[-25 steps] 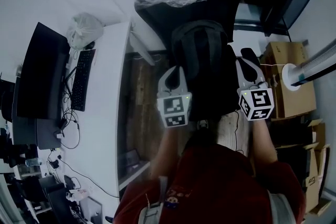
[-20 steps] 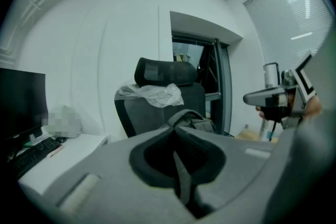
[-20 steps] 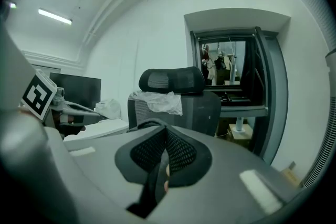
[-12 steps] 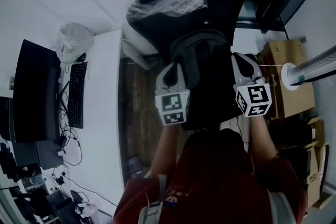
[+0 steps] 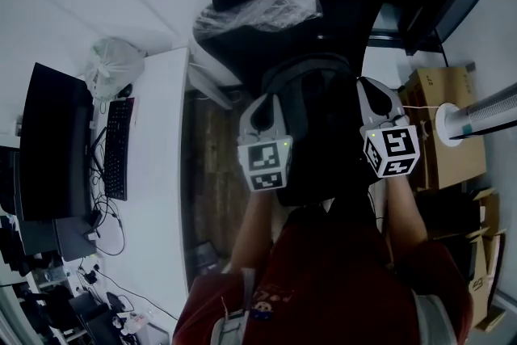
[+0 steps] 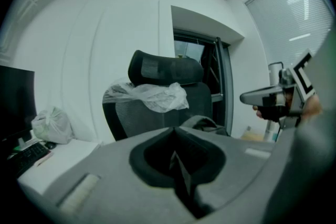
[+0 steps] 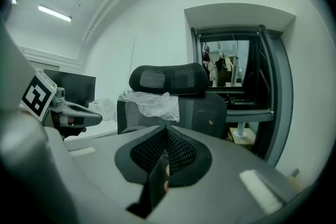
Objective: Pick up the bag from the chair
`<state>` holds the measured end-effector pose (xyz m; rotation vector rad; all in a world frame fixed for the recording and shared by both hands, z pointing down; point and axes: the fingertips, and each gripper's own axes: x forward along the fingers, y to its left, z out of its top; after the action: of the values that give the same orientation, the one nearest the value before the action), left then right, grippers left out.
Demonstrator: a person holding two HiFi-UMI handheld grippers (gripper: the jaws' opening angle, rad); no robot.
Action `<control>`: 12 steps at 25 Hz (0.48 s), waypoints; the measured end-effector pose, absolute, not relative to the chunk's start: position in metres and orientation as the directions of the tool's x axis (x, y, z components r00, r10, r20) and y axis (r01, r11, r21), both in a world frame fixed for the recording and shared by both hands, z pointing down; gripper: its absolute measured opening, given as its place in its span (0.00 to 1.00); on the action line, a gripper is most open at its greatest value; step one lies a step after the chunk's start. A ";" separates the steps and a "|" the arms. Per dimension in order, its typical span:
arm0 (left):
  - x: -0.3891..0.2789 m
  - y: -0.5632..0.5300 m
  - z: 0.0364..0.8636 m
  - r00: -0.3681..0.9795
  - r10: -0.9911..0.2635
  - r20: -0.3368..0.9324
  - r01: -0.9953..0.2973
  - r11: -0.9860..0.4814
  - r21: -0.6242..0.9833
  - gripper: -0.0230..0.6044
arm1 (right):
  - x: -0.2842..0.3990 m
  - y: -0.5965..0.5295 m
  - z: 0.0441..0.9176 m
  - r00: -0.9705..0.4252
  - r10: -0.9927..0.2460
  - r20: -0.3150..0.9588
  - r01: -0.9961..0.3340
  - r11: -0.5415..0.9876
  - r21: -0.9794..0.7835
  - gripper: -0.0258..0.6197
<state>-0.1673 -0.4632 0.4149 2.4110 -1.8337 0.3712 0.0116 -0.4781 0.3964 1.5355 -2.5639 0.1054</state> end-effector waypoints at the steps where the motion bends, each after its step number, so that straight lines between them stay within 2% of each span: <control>1: -0.167 -0.466 0.415 0.243 -0.939 0.244 -0.961 -0.268 -0.075 0.03 | 0.012 -0.482 0.396 -0.471 -0.867 0.165 -0.877 0.480 0.019 0.04; 12: -0.157 -0.492 0.420 0.179 -0.945 0.272 -0.972 -0.213 -0.099 0.03 | 0.021 -0.523 0.405 -0.539 -0.820 0.190 -0.834 0.552 0.013 0.04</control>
<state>-0.1566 -0.4919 0.4204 2.3362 -1.9071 0.4217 0.0207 -0.5228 0.4047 1.4055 -2.6105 0.1179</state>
